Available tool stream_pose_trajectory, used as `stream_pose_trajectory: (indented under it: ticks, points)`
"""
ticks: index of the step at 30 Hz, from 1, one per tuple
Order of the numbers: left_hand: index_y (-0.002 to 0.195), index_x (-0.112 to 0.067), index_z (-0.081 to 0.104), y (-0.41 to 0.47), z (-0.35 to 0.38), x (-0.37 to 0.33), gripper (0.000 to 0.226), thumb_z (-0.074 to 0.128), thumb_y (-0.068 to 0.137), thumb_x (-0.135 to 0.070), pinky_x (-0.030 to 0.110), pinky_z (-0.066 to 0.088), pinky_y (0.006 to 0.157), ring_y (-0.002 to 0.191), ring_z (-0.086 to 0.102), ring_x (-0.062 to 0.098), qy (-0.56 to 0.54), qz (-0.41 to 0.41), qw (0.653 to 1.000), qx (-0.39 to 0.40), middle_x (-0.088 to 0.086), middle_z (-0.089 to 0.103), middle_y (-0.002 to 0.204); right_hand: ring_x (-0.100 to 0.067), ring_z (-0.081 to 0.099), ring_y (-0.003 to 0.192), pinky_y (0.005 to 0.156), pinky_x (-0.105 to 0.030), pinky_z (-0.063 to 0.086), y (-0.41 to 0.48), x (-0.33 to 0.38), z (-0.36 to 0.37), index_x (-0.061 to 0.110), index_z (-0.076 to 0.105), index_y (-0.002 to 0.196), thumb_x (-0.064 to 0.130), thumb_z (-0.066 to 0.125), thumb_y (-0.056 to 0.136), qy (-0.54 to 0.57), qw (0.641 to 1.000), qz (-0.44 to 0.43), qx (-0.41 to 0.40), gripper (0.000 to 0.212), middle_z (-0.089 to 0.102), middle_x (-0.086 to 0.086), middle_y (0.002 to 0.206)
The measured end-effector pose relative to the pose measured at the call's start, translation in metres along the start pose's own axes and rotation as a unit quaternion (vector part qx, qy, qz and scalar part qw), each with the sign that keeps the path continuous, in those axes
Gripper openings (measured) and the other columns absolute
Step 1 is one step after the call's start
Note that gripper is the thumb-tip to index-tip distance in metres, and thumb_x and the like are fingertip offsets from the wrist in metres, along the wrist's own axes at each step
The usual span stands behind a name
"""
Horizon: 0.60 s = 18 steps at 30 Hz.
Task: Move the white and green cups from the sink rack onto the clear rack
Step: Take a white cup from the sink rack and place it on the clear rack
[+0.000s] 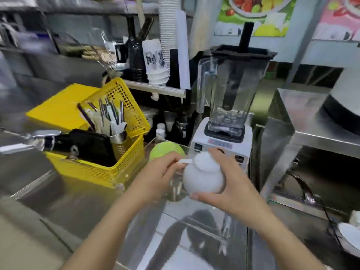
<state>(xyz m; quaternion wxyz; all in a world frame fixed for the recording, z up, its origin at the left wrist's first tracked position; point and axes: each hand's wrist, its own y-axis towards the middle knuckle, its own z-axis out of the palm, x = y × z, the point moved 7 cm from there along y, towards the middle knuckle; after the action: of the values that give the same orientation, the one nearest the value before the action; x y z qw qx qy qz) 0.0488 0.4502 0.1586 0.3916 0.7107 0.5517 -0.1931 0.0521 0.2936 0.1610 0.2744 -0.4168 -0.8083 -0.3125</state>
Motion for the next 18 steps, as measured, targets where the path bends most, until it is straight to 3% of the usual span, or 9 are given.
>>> stream_pose_trajectory:
  ticks: [2, 6, 11, 18]
  points:
    - [0.094, -0.016, 0.058, -0.002, -0.015, 0.023, 0.016, 0.045, 0.092, -0.024, 0.034, 0.044, 0.07, 0.077, 0.058, 0.02, 0.06, -0.01, 0.998, -0.001, 0.003, 0.066, 0.082, 0.013, 0.033, 0.103, 0.083, -0.005, 0.03, 0.01, 0.005, 0.027, 0.065, 0.02, 0.116, 0.058, 0.073, 0.052, 0.001, 1.0, 0.002, -0.004, 0.083, 0.036, 0.023, 0.117]
    - [0.099, -0.013, 0.061, -0.006, -0.031, 0.059, 0.017, 0.046, 0.092, -0.015, 0.046, 0.047, 0.077, 0.089, 0.059, 0.03, 0.118, -0.029, 0.992, 0.018, 0.008, 0.066, 0.092, -0.018, 0.039, 0.119, 0.09, -0.032, 0.038, 0.025, 0.004, 0.075, 0.037, 0.021, 0.136, 0.052, 0.076, 0.058, -0.045, 0.998, 0.032, -0.016, 0.096, 0.038, 0.002, 0.128]
    - [0.091, -0.017, 0.065, -0.013, -0.042, 0.087, 0.019, 0.049, 0.086, -0.007, 0.038, 0.043, 0.071, 0.086, 0.057, 0.025, 0.173, -0.036, 0.984, 0.021, -0.006, 0.051, 0.08, -0.029, 0.042, 0.122, 0.09, -0.042, 0.044, 0.036, 0.002, 0.115, 0.034, 0.018, 0.137, 0.053, 0.073, 0.06, -0.088, 0.994, 0.063, 0.014, 0.097, 0.035, -0.003, 0.133]
    - [0.089, -0.022, 0.064, -0.022, -0.05, 0.103, 0.019, 0.05, 0.087, -0.01, 0.041, 0.049, 0.067, 0.082, 0.058, 0.021, 0.171, -0.073, 0.982, -0.028, -0.003, 0.064, 0.086, -0.03, 0.041, 0.121, 0.092, -0.043, 0.045, 0.041, 0.001, 0.133, 0.034, 0.012, 0.139, 0.058, 0.07, 0.061, -0.094, 0.992, 0.069, 0.04, 0.1, 0.033, -0.003, 0.135]
